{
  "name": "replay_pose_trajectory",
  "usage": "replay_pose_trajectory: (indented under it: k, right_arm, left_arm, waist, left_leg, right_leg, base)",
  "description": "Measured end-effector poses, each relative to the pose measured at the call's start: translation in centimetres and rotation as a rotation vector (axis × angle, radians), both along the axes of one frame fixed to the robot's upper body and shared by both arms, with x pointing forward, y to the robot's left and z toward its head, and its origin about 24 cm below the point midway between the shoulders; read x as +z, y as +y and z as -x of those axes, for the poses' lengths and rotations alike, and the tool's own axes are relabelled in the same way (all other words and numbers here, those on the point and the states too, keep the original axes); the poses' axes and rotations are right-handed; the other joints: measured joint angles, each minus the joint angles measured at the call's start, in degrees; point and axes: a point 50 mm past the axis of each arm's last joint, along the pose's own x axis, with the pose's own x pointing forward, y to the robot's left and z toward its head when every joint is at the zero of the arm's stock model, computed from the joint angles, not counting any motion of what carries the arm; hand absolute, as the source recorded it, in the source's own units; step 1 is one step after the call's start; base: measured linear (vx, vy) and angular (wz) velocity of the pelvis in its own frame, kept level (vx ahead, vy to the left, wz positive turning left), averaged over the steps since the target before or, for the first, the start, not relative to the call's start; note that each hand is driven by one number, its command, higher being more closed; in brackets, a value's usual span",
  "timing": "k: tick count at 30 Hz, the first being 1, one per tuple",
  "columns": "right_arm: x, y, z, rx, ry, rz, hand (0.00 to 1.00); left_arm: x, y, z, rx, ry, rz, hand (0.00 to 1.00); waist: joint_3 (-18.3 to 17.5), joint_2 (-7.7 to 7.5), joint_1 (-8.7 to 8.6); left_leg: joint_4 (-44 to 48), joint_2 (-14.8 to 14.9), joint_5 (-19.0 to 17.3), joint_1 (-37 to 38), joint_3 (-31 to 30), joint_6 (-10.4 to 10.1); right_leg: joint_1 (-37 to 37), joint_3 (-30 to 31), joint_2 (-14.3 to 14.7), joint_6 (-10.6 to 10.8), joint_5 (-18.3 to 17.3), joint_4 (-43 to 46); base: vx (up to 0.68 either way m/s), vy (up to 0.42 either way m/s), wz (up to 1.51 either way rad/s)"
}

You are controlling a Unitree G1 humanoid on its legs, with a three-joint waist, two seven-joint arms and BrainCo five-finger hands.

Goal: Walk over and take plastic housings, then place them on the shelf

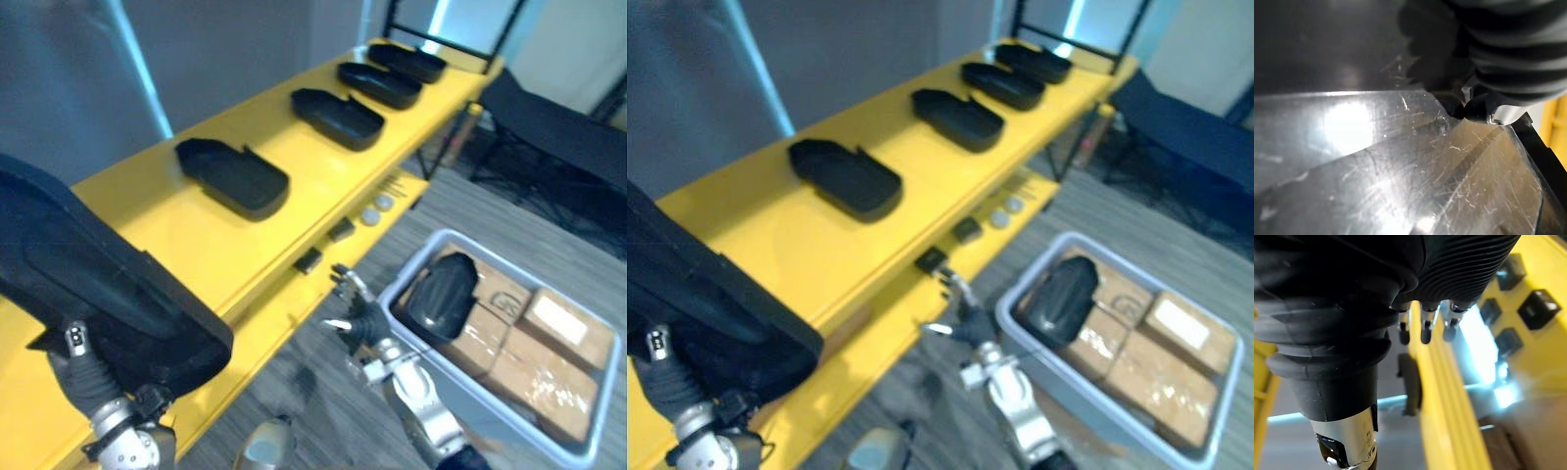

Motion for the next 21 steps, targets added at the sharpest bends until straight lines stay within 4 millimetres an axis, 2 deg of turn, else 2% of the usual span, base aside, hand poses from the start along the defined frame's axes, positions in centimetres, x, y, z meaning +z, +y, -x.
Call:
replay_pose_trajectory:
  k: [2, 4, 8, 10, 12, 14, 16, 19, 21]
  right_arm:
    - [-0.4, -0.7, 0.2, -0.025, 0.010, 0.020, 0.00]
    - [-0.8, -0.8, 0.1, -0.021, 0.026, 0.030, 0.00]
    - [-0.1, -0.1, -0.2, -0.010, -0.045, 0.038, 0.00]
    - [0.1, -0.1, -0.1, -0.032, -0.071, 0.055, 0.00]
    - [0.1, -0.6, 0.3, -0.080, -0.082, 0.093, 0.00]
    - [0.1, -1.0, 0.4, -0.108, -0.098, 0.126, 0.00]
    - [0.9, -1.8, -0.3, -0.125, -0.157, 0.172, 0.00]
    - [3.5, -2.0, -1.8, -0.145, -0.326, 0.196, 0.00]
    - [5.0, -2.4, -2.0, -0.182, -0.405, 0.185, 0.00]
  left_arm:
    - [-0.3, -0.4, 0.1, -0.032, 0.019, -0.001, 1.00]
    - [-0.4, -0.7, 0.3, -0.055, 0.024, -0.003, 1.00]
    - [-0.1, -0.6, 0.4, -0.044, 0.001, -0.020, 1.00]
    - [0.5, -0.6, -0.4, -0.077, -0.026, -0.045, 1.00]
    - [1.5, -1.0, -1.8, -0.158, -0.073, -0.100, 1.00]
    - [2.3, -1.2, -2.6, -0.209, -0.116, -0.134, 1.00]
    - [3.3, -1.3, -3.4, -0.230, -0.181, -0.168, 1.00]
    - [3.9, -1.1, -3.5, -0.179, -0.223, -0.163, 1.00]
    - [4.4, -1.3, -4.0, -0.162, -0.251, -0.182, 1.00]
  waist:
    - [0.9, 0.28, -0.34]
    - [1.0, 0.26, 0.06]
    - [1.0, 0.27, -0.05]
    - [1.2, -0.07, -0.73]
    - [1.3, -0.26, -2.55]
    - [1.4, -0.30, -3.62]
    - [2.9, -0.39, -3.00]
    - [5.7, 0.18, -3.13]
    - [7.0, 0.70, -3.35]
  left_leg:
    - [0.1, -0.3, 0.6, -0.5, 0.0, 0.1]
    - [0.5, -0.2, 0.6, -0.7, 1.3, 0.1]
    - [0.5, -0.4, -0.2, -1.0, 3.3, 0.7]
    - [0.5, -0.9, -0.2, -1.9, 3.8, 0.9]
    - [0.2, -1.9, 0.5, -2.8, 1.2, 1.6]
    - [-0.6, -1.9, 1.7, -3.7, 0.7, 1.4]
    - [-1.8, -1.2, 3.7, -3.8, 1.7, 1.2]
    - [-2.0, -0.3, 4.1, -4.5, 4.9, 1.4]
    - [-1.6, 0.0, 4.3, -5.6, 5.8, 1.5]
  right_leg:
    - [0.5, 2.4, -0.2, -0.9, -0.6, 0.8]
    - [0.5, 4.2, -0.5, -1.0, -0.6, 1.7]
    - [-0.3, 7.0, -1.0, -2.5, -1.7, 1.8]
    - [-0.9, 9.1, -1.0, -3.5, -3.5, 2.1]
    - [-2.4, 15.8, -0.6, -5.4, -4.8, 4.3]
    - [-3.9, 17.8, -0.7, -4.8, -4.3, 6.5]
    - [-5.6, 17.9, -1.2, -3.8, -3.7, 7.4]
    - [-7.7, 19.6, -1.3, -3.0, -3.2, 6.5]
    - [-8.8, 19.6, -1.3, -3.0, -3.3, 6.3]
  base:
    - [-0.01, 0.106, 0.82]
    - [0.00, 0.115, 0.37]
    - [-0.03, 0.064, -0.07]
    - [-0.06, 0.065, 0.25]
    - [-0.03, 0.080, 0.68]
    - [0.00, 0.076, 0.67]
    - [0.01, 0.028, 0.05]
    - [-0.03, 0.026, -0.53]
    - [-0.06, 0.036, -0.32]
